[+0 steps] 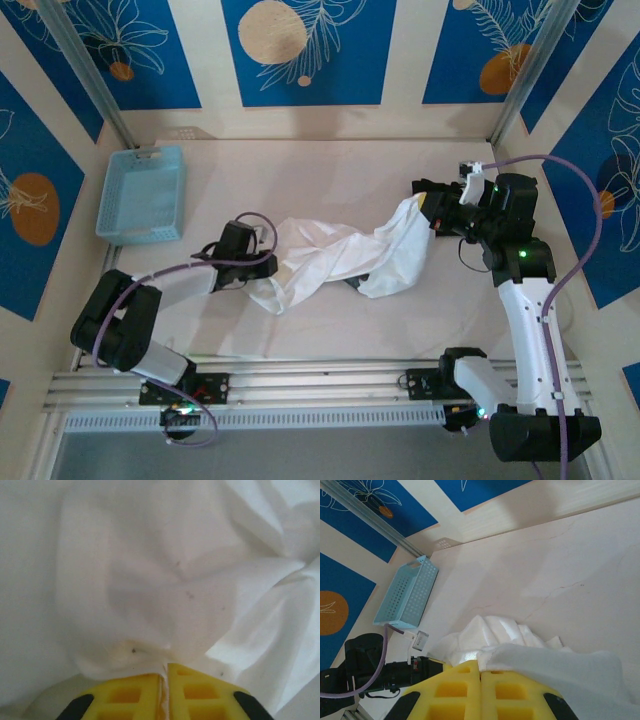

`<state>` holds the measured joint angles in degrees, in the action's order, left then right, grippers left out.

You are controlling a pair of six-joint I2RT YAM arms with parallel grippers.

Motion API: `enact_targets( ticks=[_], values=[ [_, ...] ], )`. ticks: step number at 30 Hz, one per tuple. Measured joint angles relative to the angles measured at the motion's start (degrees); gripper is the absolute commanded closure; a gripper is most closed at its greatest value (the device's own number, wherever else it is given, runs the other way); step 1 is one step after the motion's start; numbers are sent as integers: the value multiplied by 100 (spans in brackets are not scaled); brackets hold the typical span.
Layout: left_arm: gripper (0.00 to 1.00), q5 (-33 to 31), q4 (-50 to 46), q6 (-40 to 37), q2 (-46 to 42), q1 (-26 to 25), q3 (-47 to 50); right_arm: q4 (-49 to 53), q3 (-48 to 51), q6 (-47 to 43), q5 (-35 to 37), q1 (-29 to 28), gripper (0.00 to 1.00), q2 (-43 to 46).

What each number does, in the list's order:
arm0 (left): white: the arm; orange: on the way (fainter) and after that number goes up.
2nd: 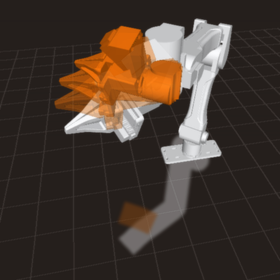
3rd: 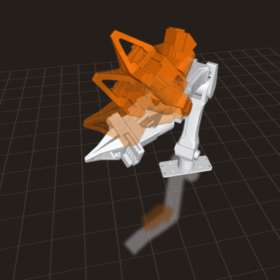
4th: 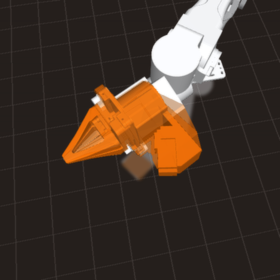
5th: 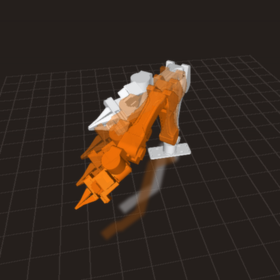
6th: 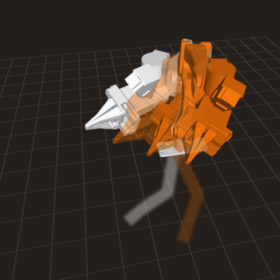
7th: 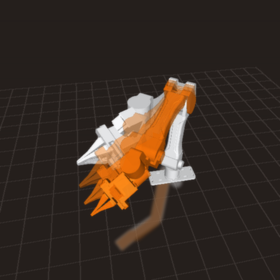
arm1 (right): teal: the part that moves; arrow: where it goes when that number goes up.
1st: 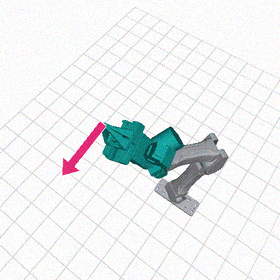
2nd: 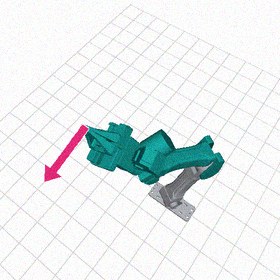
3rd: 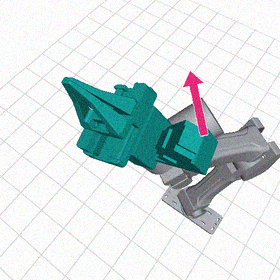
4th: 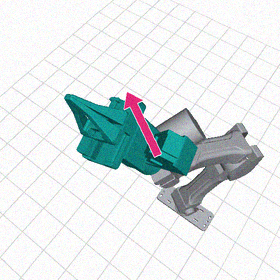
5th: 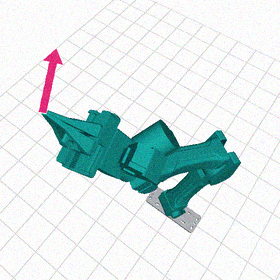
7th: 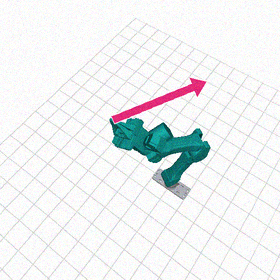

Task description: Fold the inside-out t-shirt

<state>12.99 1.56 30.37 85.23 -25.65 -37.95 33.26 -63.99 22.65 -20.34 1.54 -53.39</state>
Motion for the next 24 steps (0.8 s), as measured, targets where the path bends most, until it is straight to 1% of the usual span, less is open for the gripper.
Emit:
enact_targets(
  ticks=[3,5,8,10,13,16,19,24],
  values=[
    [100,2,-153,-107,-203,70,-127,-46,-2,0,7,35,100,0],
    [100,-28,-422,-205,-595,184,-278,-59,-31,-4,57,127,100,0],
    [100,-111,-872,-363,-1375,481,-719,-26,-269,-26,208,415,100,-17],
    [100,-164,-1196,-468,-1904,767,-1233,-24,-575,-22,299,673,100,-22],
    [100,-155,-1591,-595,-2387,1220,-2155,-103,-1025,15,345,940,100,-20],
    [100,-103,-1937,-702,-2503,1556,-3042,-212,-1412,101,343,1054,100,-44],
    [100,-22,-2376,-848,-2387,1784,-3853,-234,-1814,131,345,1106,100,-125],
    [100,76,-3029,-1036,-2225,2083,-4736,-66,-2465,63,516,1322,100,-197]
  ],
)
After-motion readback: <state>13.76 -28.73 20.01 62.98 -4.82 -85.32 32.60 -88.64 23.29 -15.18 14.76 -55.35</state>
